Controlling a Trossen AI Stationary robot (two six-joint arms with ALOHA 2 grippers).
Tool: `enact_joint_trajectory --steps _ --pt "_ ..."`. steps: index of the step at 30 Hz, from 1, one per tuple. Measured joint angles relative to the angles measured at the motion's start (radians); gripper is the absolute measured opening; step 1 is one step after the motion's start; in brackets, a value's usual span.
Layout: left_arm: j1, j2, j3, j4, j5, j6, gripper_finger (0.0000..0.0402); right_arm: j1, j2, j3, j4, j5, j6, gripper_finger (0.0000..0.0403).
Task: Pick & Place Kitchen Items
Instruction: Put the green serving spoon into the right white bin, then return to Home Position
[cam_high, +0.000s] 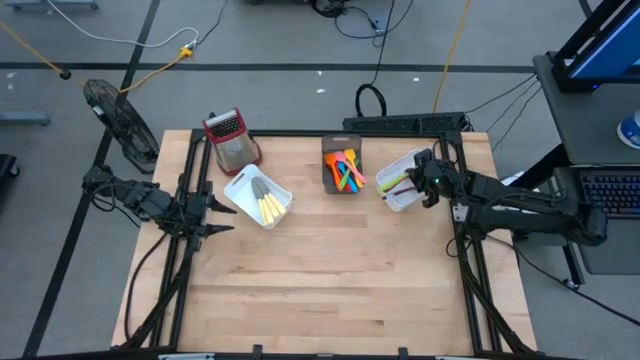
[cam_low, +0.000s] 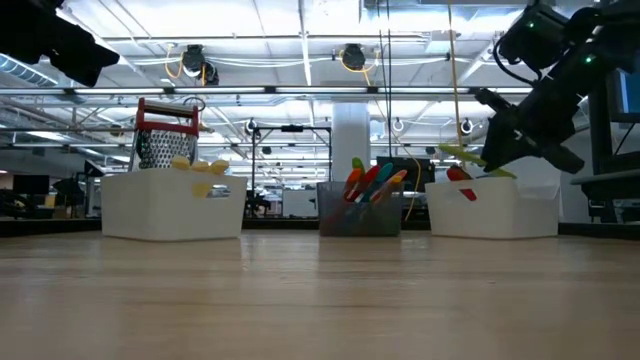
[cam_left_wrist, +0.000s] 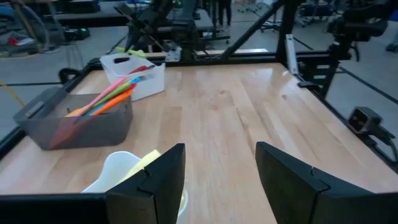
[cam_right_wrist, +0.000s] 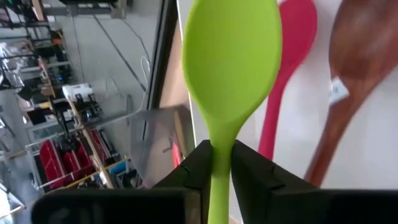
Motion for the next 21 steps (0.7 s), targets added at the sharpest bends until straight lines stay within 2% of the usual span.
enact_joint_trajectory --steps 9,14,18,21 --pt "0.000 0.000 0.000 0.000 -0.075 -0.002 0.0200 -0.089 0.000 0.000 0.002 -0.003 -0.075 0.0064" --pt "0.000 0.000 0.000 0.000 -0.077 -0.004 0.0200 -0.116 0.000 0.000 0.009 -0.054 -0.105 0.0065" --pt "0.000 0.000 0.000 0.000 -0.077 -0.005 0.0200 -0.114 0.000 0.000 0.087 -0.058 -0.180 0.0064" --pt "0.000 0.000 0.000 0.013 -0.077 -0.026 0.0200 -0.113 0.001 0.000 0.190 -0.115 -0.273 0.0057"
